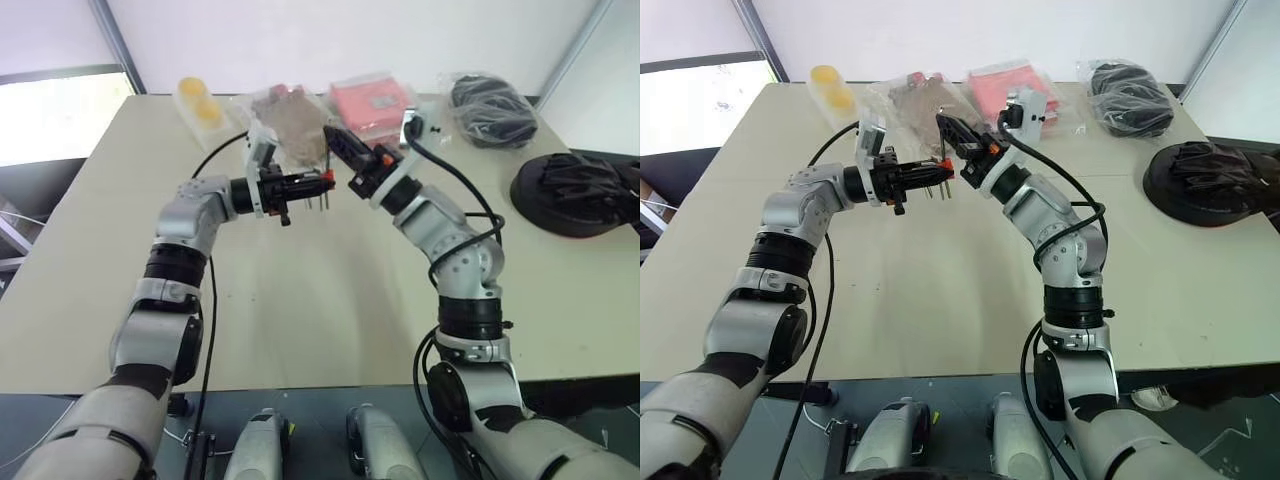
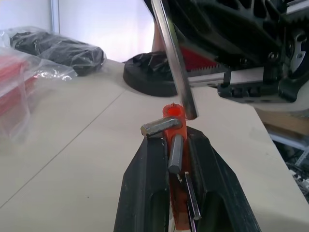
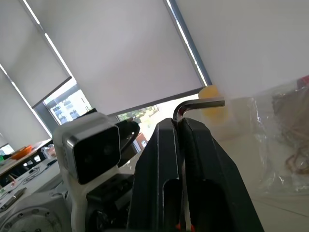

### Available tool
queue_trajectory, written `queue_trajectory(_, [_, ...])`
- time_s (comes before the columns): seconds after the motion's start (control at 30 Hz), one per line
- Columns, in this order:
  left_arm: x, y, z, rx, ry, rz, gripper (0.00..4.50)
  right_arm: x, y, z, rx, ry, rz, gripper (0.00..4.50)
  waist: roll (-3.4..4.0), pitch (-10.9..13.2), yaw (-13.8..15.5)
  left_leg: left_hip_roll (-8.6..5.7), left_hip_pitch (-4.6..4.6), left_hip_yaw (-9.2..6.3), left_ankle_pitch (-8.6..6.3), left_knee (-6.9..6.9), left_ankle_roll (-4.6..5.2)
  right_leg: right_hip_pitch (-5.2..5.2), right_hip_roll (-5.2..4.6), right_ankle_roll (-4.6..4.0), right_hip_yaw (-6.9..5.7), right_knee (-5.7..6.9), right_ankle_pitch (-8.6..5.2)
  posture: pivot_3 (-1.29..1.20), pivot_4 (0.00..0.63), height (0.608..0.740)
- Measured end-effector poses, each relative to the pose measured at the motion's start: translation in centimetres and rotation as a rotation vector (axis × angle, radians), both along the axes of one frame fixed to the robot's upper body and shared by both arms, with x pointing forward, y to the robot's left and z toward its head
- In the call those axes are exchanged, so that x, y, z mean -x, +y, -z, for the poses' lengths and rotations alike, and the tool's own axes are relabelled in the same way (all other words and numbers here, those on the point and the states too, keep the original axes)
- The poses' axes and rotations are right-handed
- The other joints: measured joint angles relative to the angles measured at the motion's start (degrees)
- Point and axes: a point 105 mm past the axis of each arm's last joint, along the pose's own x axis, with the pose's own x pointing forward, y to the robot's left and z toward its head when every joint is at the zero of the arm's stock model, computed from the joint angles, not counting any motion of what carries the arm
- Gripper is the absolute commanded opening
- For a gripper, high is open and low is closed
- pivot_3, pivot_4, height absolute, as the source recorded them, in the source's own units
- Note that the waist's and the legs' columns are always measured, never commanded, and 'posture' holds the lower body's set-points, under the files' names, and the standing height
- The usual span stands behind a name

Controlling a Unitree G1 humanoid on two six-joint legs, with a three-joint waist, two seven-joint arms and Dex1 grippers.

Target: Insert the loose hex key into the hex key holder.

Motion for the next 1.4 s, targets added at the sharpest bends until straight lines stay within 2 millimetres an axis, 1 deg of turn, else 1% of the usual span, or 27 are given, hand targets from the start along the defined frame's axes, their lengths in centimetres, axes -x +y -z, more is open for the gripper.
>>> queue_trajectory(0.27, [0.8, -0.1, -0.8, -0.015, -0.040, 0.040, 0.00, -0.7, -0.5, 0.5, 0.004, 0.015, 0.025, 0.05, 0.00, 0.0, 0.0, 0.00, 0.00, 0.00, 0.00, 0.00, 0.00, 0.00, 0.00, 0.00, 0.00, 0.00, 0.00, 0.00, 0.150, 0.740])
queue_trajectory(0.33, [0.9, 0.1, -0.3, -0.034, -0.038, 0.038, 0.00, -0.7, -0.5, 0.2, 0.001, 0.008, 0.026, 0.05, 0.00, 0.0, 0.0, 0.00, 0.00, 0.00, 0.00, 0.00, 0.00, 0.00, 0.00, 0.00, 0.00, 0.00, 0.00, 0.00, 0.150, 0.740])
queue_trajectory(0.43, [1.0, 0.2, 1.3, -0.083, -0.020, 0.033, 0.00, -0.8, -0.7, -0.1, -0.005, -0.001, 0.031, 0.05, 0.00, 0.0, 0.0, 0.01, 0.00, -0.01, 0.00, 0.00, 0.00, 0.00, 0.00, 0.00, 0.00, 0.00, 0.00, 0.00, 0.150, 0.740])
queue_trajectory(0.5, [1.0, 0.2, 1.8, -0.097, -0.015, 0.031, 0.00, -0.8, -0.7, -0.2, -0.007, -0.004, 0.030, 0.05, 0.00, 0.0, 0.0, 0.01, 0.00, 0.00, 0.00, 0.00, 0.00, 0.00, 0.00, 0.00, 0.00, 0.00, 0.00, 0.00, 0.150, 0.740])
queue_trajectory(0.63, [1.0, 0.1, 1.9, -0.092, -0.014, 0.034, 0.00, -0.7, -0.6, -0.4, -0.009, -0.008, 0.028, 0.05, 0.00, 0.0, 0.1, 0.01, 0.00, 0.00, 0.00, 0.00, 0.00, 0.00, 0.00, 0.00, 0.00, 0.00, 0.00, 0.00, 0.150, 0.740])
queue_trajectory(0.73, [1.0, -0.3, 2.0, -0.073, 0.003, 0.037, 0.00, -0.7, -0.5, -0.4, -0.010, -0.007, 0.025, 0.05, 0.00, 0.0, 0.1, 0.00, 0.00, 0.00, 0.00, 0.00, 0.00, 0.00, -0.01, 0.00, 0.00, 0.00, 0.00, 0.00, 0.150, 0.740])
queue_trajectory(0.83, [1.0, -0.6, 1.8, -0.061, 0.004, 0.045, 0.00, -0.7, -0.4, -0.3, -0.009, -0.006, 0.020, 0.05, 0.00, 0.0, 0.1, 0.00, 0.00, 0.00, 0.00, 0.00, 0.00, 0.00, 0.00, 0.00, 0.00, 0.00, 0.00, 0.00, 0.150, 0.740])
queue_trajectory(1.0, [0.9, -0.9, 0.8, -0.040, -0.014, 0.051, 0.00, -0.6, -0.2, -0.4, -0.017, -0.004, 0.014, 0.05, 0.00, 0.0, 0.0, 0.00, 0.00, -0.01, 0.00, 0.00, 0.00, 0.00, 0.00, 0.00, 0.00, 0.00, 0.00, 0.00, 0.150, 0.740])
queue_trajectory(1.4, [0.7, -0.7, 0.7, -0.028, 0.002, 0.036, 0.00, -0.6, -0.2, -0.3, -0.020, -0.002, 0.010, 0.05, 0.00, 0.0, 0.0, 0.01, 0.00, 0.00, 0.00, 0.00, 0.00, 0.00, 0.00, 0.00, 0.00, 0.00, 0.00, 0.00, 0.150, 0.740])
